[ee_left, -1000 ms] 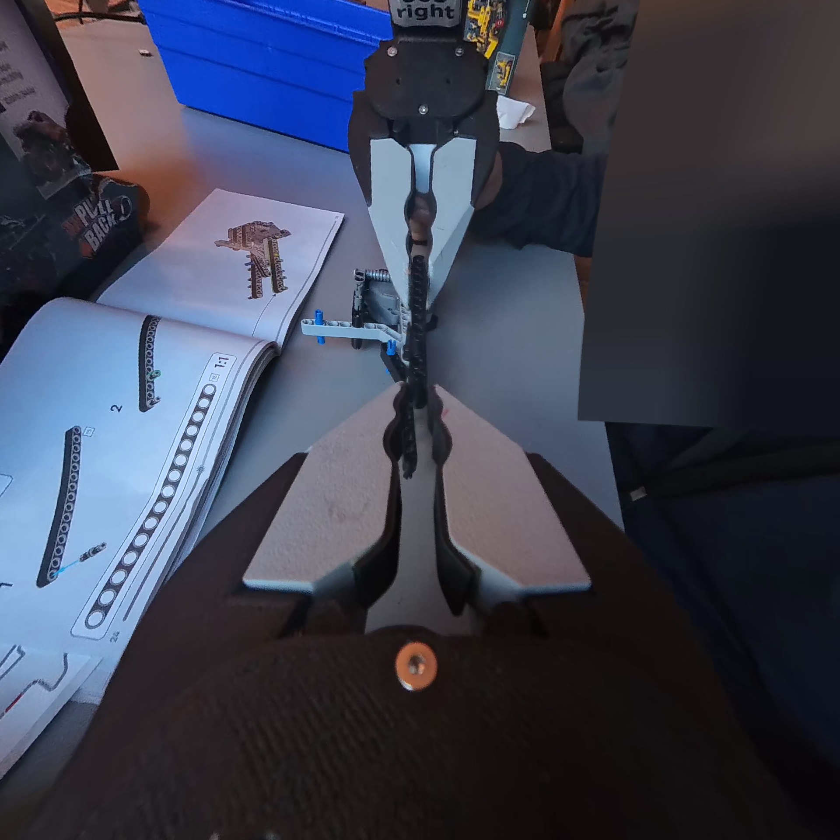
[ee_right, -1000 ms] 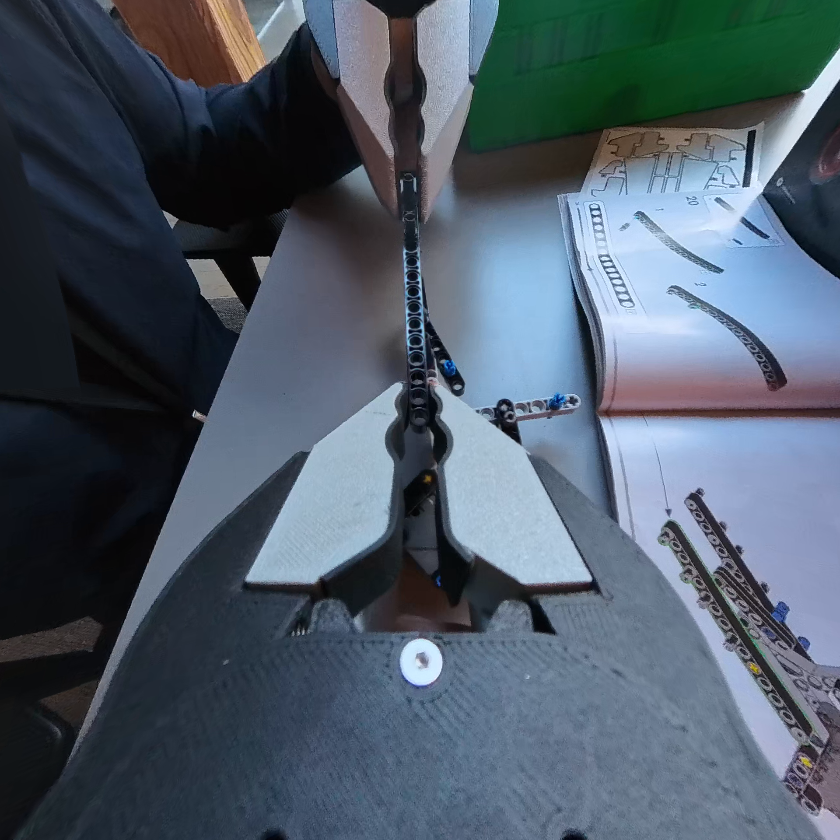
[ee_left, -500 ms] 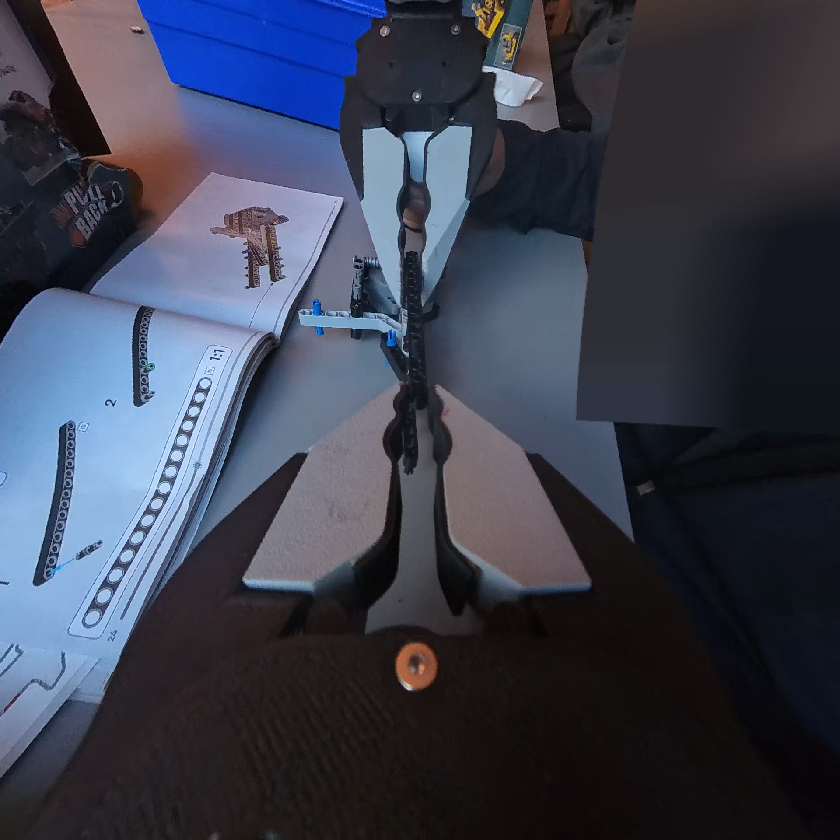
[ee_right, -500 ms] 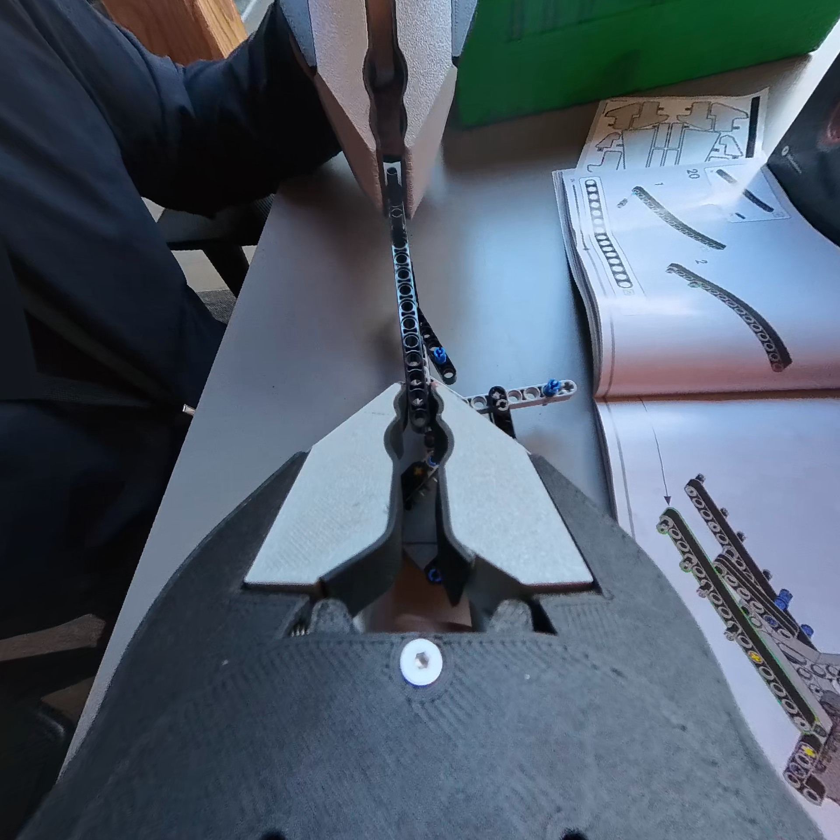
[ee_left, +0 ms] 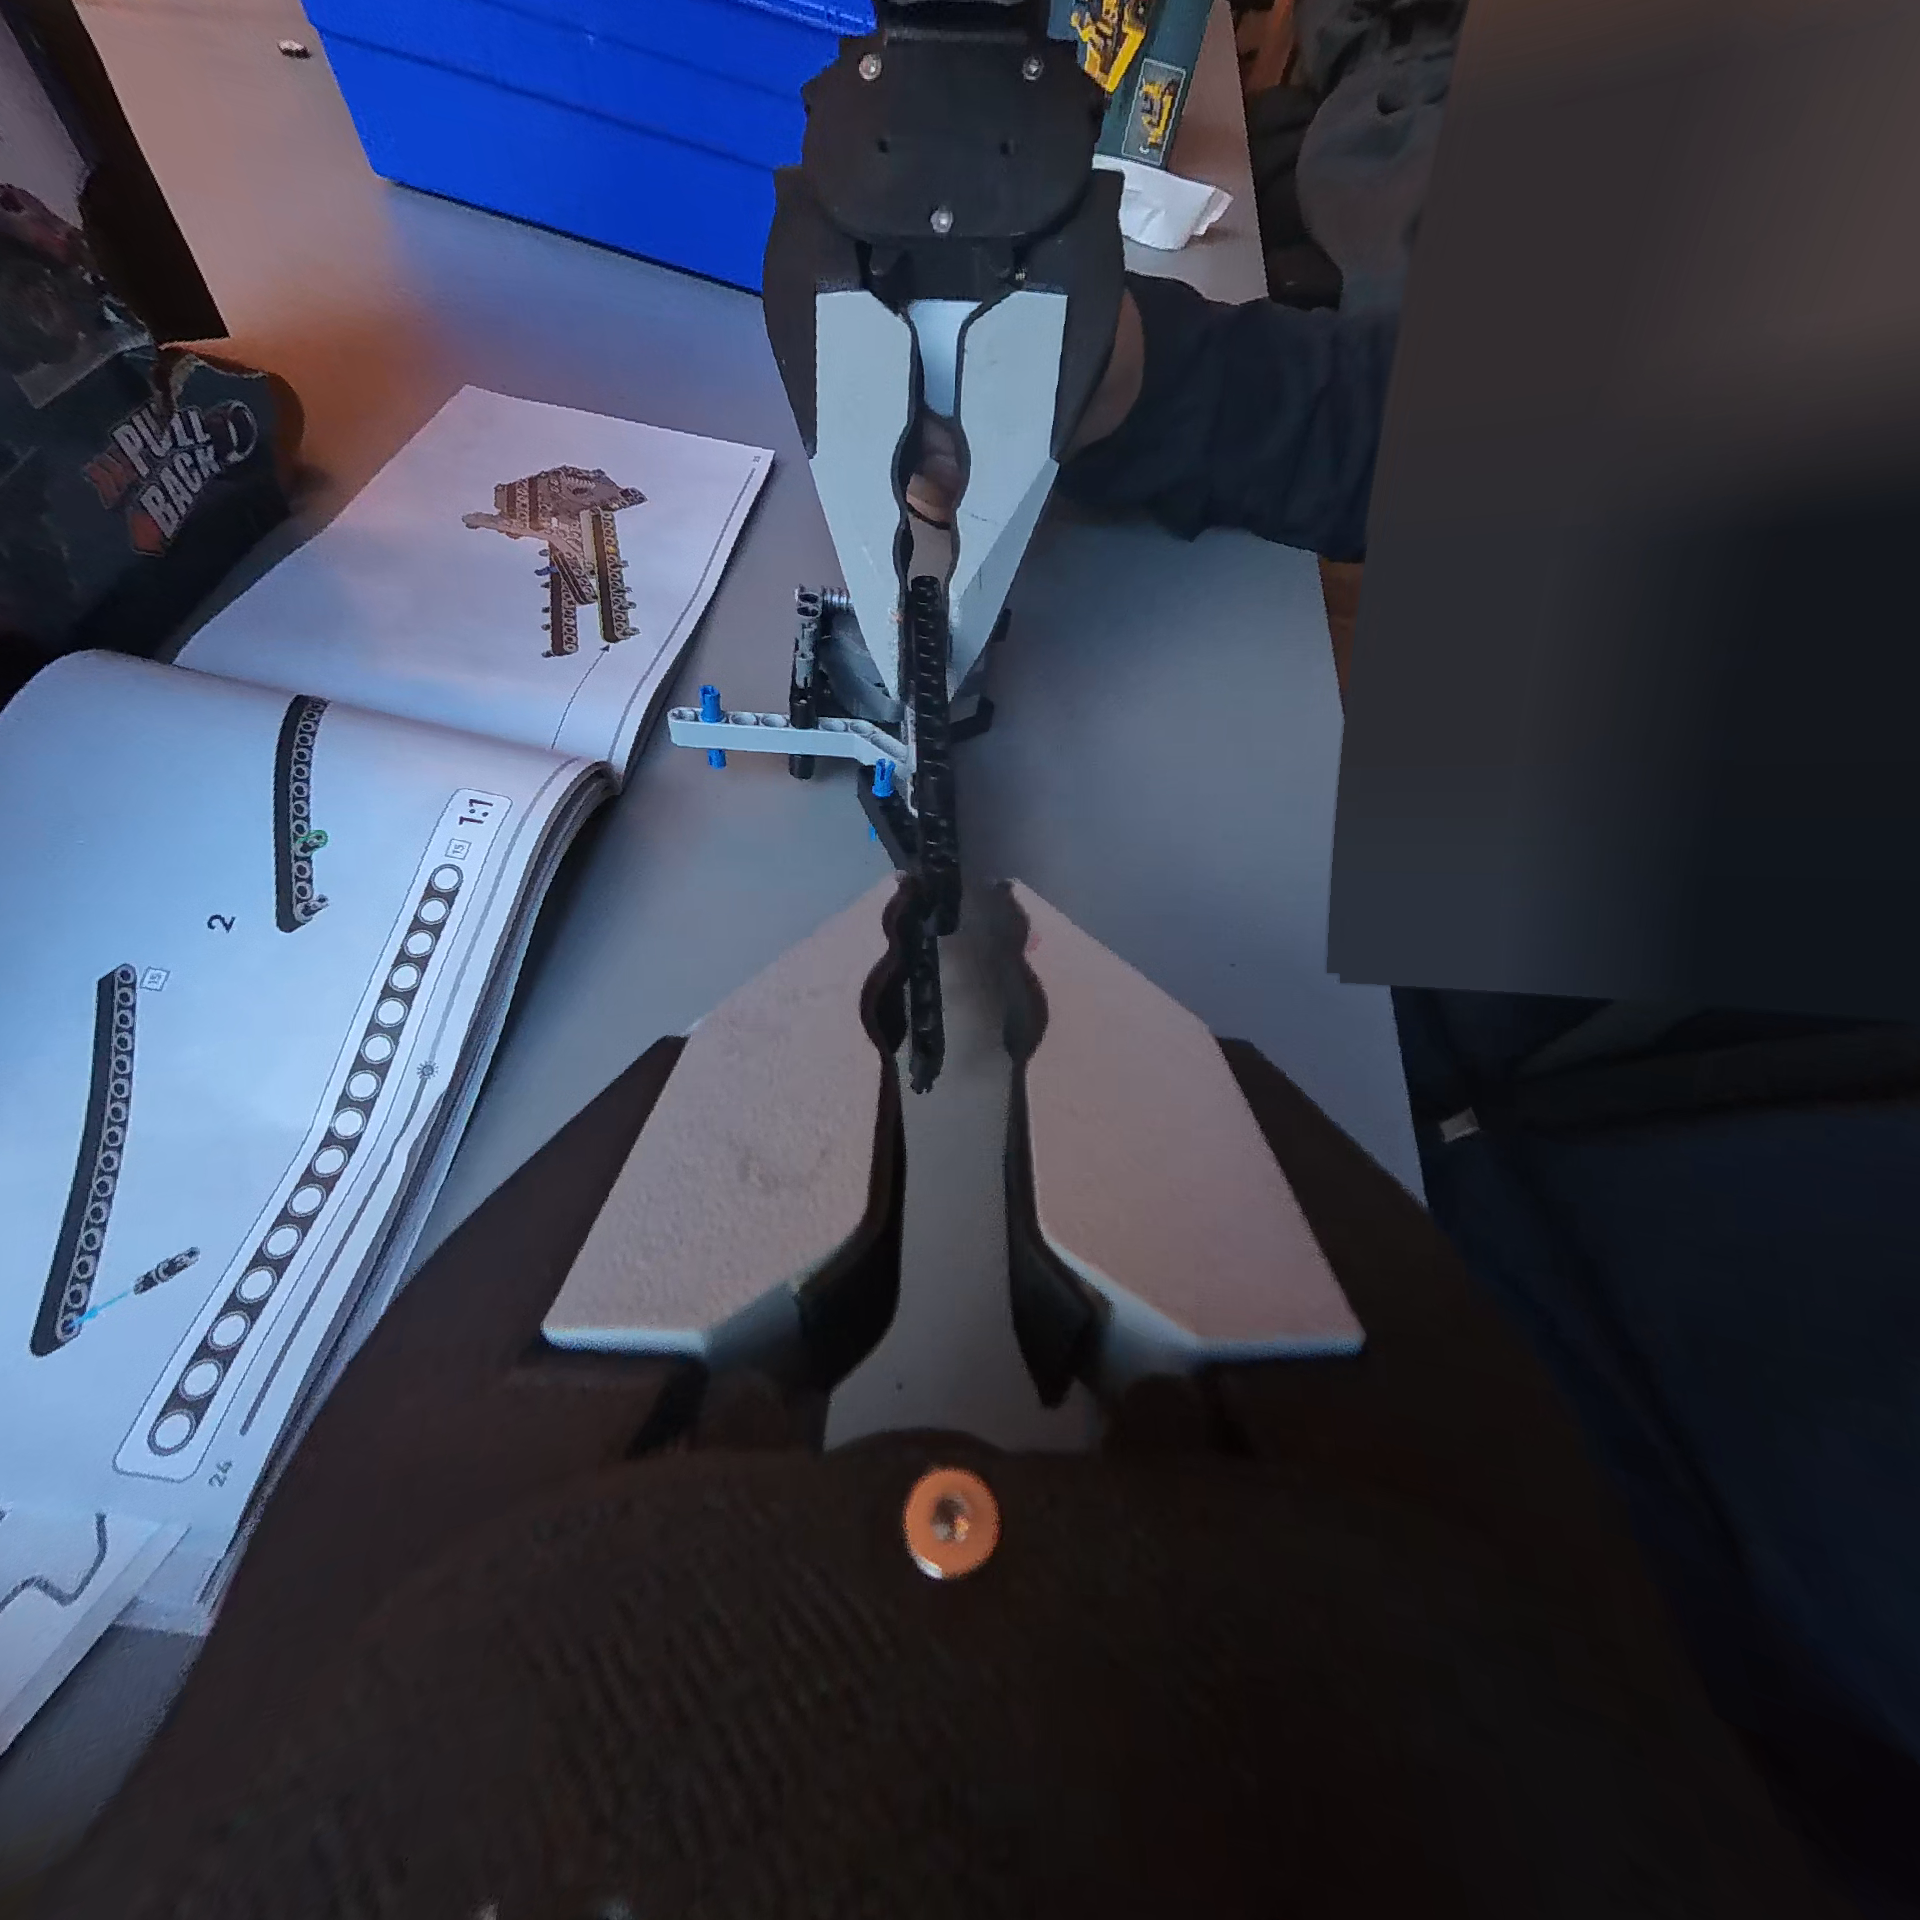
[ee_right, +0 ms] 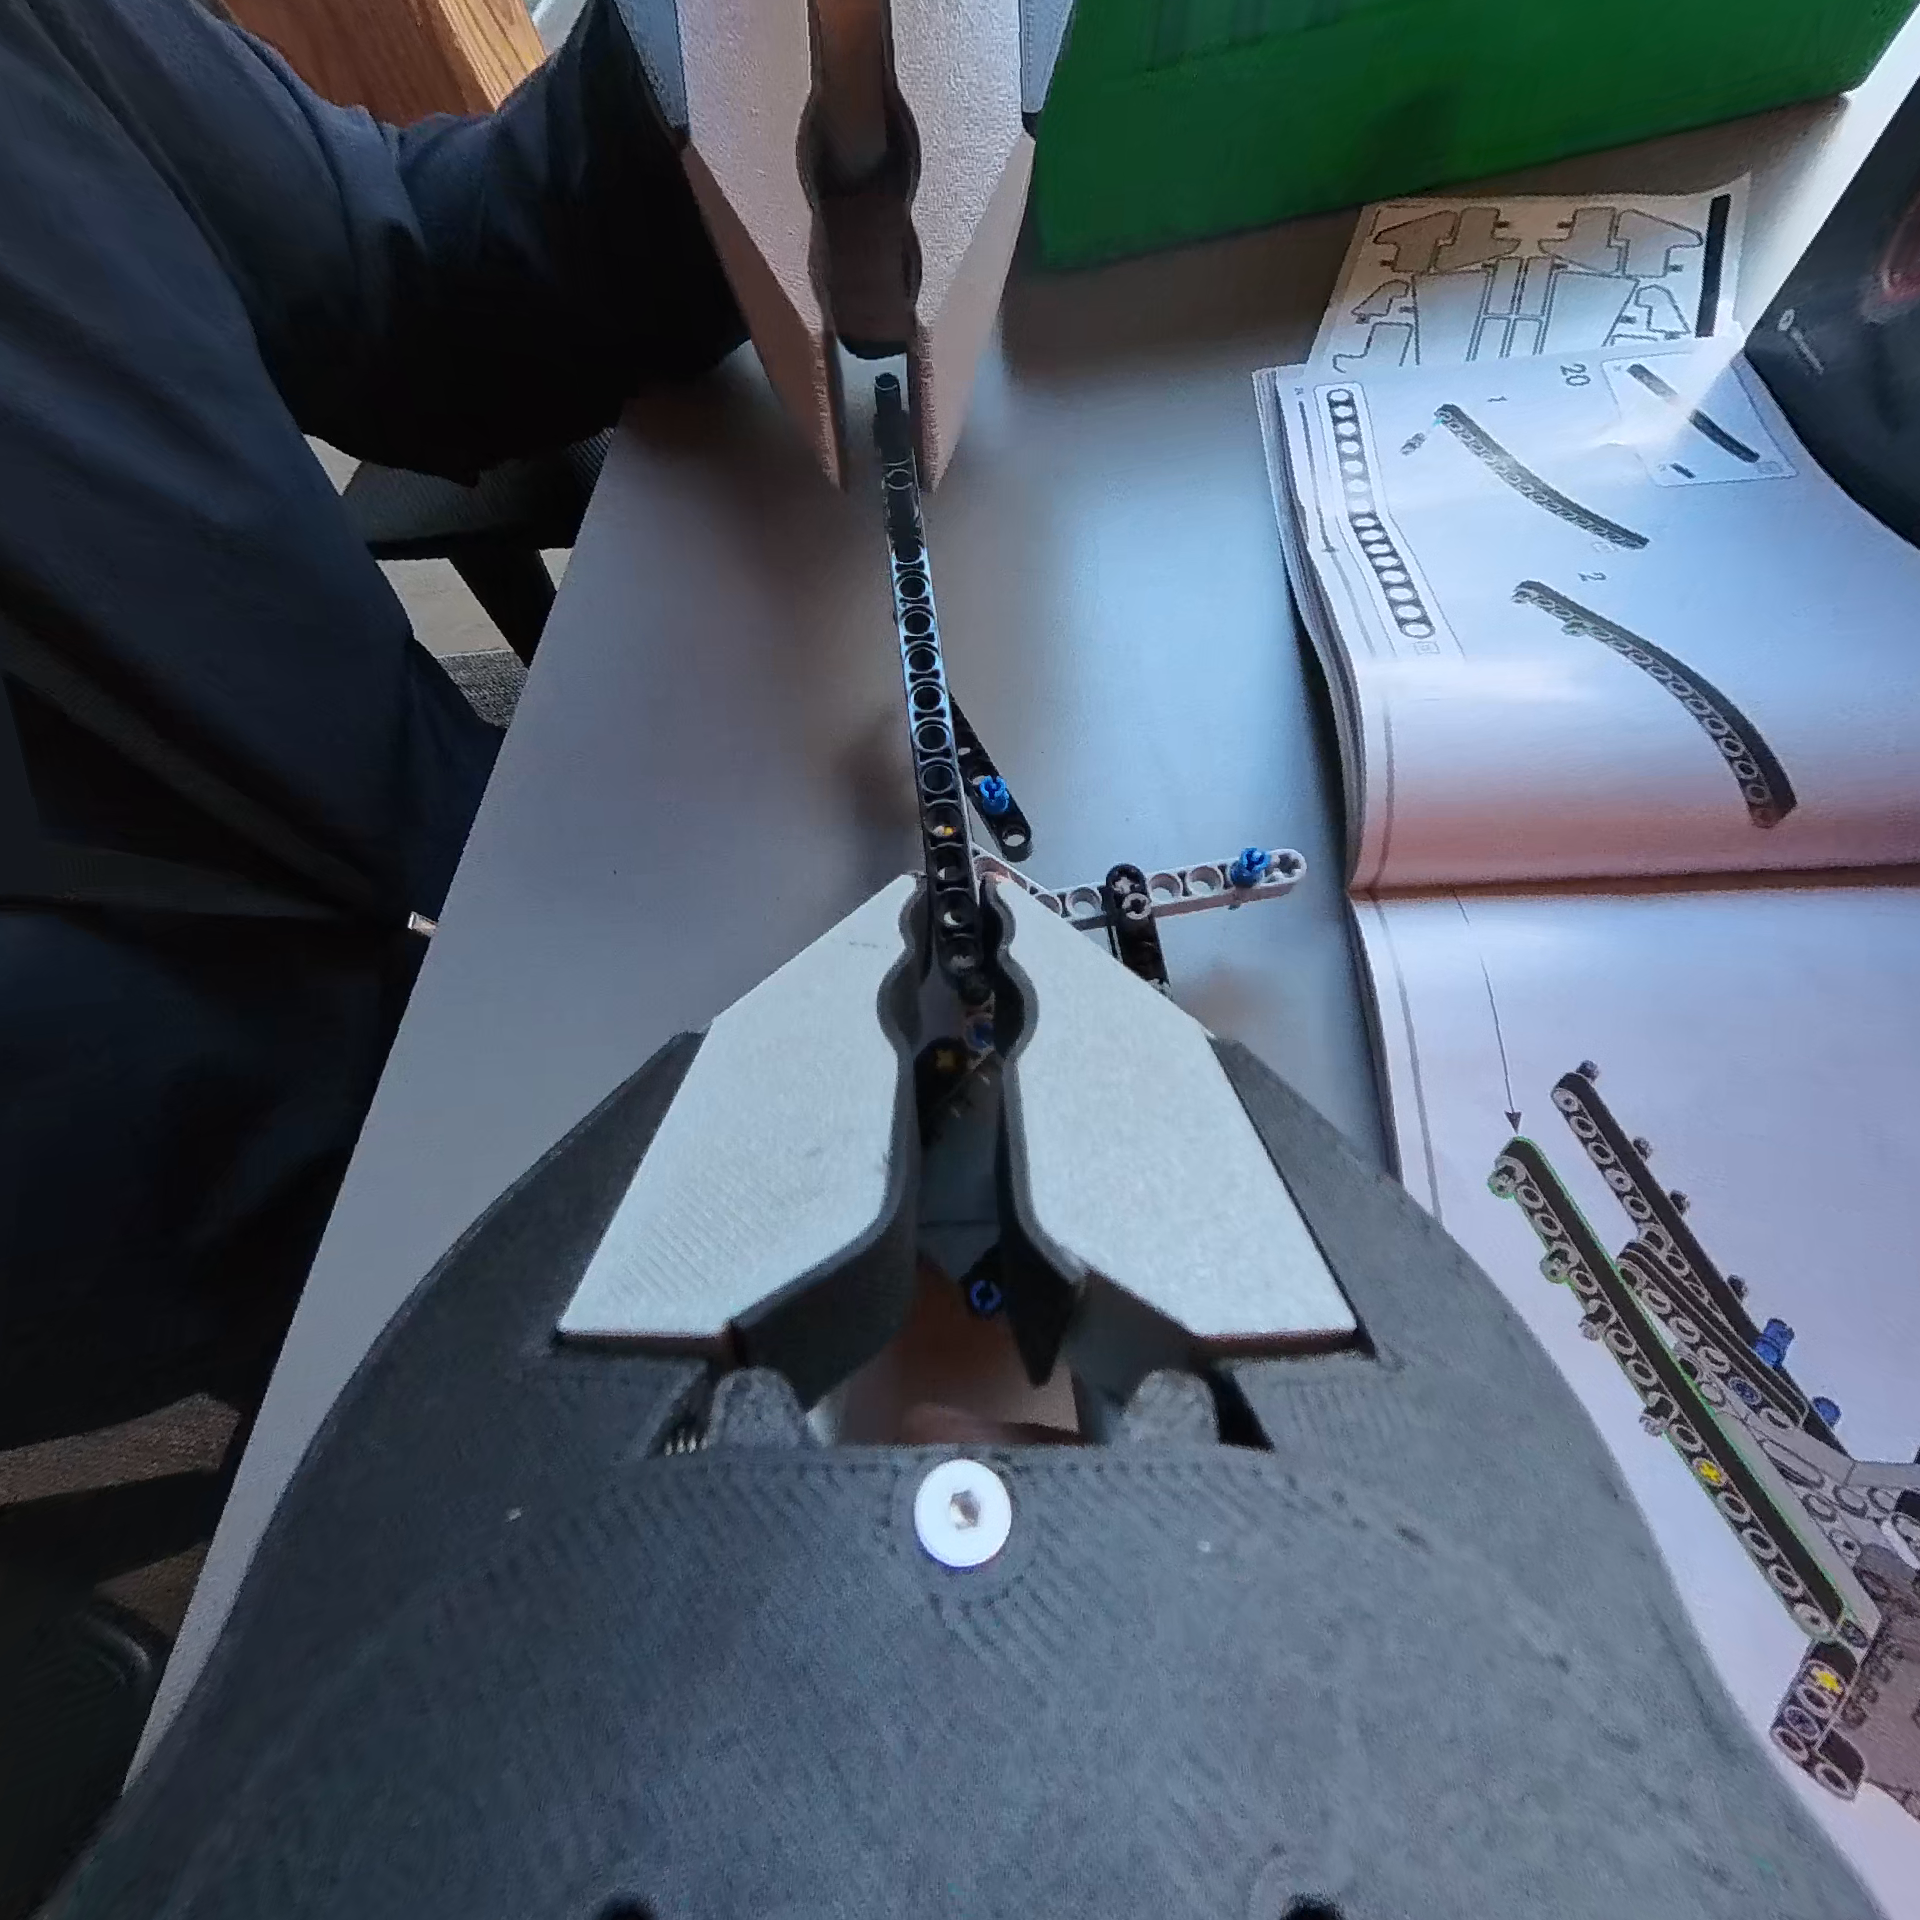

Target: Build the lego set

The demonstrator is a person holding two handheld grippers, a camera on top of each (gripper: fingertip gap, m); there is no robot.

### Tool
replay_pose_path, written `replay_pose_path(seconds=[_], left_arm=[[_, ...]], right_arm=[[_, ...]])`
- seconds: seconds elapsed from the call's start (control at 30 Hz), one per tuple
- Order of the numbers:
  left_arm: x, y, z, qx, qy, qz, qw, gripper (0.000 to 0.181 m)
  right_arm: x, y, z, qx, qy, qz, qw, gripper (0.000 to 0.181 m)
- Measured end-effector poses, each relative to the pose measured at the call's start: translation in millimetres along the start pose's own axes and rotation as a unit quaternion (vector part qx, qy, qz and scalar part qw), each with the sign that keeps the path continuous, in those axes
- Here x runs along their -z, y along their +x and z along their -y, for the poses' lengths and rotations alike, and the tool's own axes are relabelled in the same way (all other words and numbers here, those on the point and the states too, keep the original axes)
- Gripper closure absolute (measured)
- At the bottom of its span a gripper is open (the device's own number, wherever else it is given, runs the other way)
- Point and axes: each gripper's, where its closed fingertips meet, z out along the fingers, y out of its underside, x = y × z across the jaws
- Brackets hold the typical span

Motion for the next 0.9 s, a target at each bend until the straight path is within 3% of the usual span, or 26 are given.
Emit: replay_pose_path(seconds=[0.9], left_arm=[[4.5, -2.8, -0.8, 0.001, -0.005, 0.007, 1.000, 0.176]], right_arm=[[-1.4, -1.7, -0.2, -0.002, -0.002, 0.003, 1.000, 0.176]])
